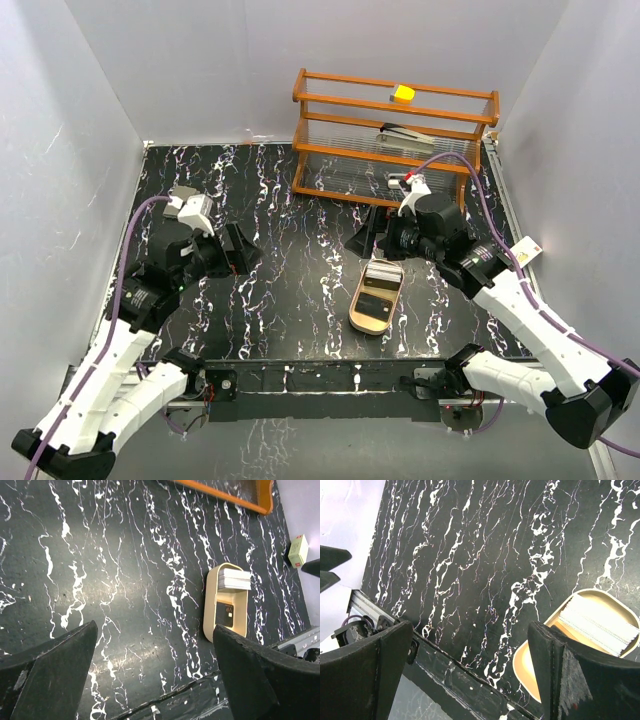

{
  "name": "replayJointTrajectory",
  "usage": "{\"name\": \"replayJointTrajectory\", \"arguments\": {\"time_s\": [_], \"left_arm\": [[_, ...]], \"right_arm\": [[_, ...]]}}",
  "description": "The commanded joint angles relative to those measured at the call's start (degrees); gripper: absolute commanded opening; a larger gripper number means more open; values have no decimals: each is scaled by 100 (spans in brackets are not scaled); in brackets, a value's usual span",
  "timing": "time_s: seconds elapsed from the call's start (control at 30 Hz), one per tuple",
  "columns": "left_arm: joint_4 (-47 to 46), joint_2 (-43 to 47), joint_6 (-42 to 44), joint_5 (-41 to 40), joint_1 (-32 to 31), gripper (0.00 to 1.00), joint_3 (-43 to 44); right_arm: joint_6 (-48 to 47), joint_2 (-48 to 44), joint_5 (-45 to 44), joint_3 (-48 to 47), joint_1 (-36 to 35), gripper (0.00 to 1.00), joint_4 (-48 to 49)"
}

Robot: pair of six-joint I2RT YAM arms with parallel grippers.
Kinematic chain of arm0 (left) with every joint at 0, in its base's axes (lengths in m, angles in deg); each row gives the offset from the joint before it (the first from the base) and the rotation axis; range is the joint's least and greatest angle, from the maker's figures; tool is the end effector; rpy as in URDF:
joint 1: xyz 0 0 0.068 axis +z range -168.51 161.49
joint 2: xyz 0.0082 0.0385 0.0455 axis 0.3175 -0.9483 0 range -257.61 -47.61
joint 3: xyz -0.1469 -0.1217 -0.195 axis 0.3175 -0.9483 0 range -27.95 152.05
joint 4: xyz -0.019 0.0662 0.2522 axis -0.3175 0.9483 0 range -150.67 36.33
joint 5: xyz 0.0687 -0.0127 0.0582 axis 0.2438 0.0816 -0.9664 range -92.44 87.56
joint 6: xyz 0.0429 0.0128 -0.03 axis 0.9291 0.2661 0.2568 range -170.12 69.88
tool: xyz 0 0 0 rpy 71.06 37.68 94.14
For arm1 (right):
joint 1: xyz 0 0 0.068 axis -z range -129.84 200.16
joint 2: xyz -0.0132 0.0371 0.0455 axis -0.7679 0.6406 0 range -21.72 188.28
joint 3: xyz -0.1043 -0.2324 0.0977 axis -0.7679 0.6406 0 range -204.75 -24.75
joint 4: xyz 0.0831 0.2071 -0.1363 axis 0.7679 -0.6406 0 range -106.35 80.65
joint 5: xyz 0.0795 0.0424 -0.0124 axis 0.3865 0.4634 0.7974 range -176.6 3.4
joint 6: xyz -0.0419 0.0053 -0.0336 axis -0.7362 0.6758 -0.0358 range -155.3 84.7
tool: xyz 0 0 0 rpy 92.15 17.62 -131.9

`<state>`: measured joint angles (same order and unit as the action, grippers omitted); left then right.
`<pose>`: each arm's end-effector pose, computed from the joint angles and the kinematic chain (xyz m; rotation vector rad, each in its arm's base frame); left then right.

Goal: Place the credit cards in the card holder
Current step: Move the card holder to the center of the board.

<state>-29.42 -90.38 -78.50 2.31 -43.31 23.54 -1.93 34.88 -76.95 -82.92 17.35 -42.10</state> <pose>0.1444 -0.0698 0.3473 -0.0073 2.0272 -0.6809 0.1744 0.1196 0.3441 -0.0952 2.2275 0.8430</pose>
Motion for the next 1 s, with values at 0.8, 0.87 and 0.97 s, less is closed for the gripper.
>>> {"name": "replayJointTrajectory", "arguments": {"time_s": [0.8,0.87,0.97], "left_arm": [[-906,-3983,1704,-2692,1907,95,1537],[-1104,-4320,1513,-2746,2066,95,1567],[-1475,-4728,1383,-2825,2314,96,1624]], "right_arm": [[-533,-242,467,-418,31,98,653],[-548,-279,450,-406,32,98,728],[-574,-226,374,-496,30,98,735]]}}
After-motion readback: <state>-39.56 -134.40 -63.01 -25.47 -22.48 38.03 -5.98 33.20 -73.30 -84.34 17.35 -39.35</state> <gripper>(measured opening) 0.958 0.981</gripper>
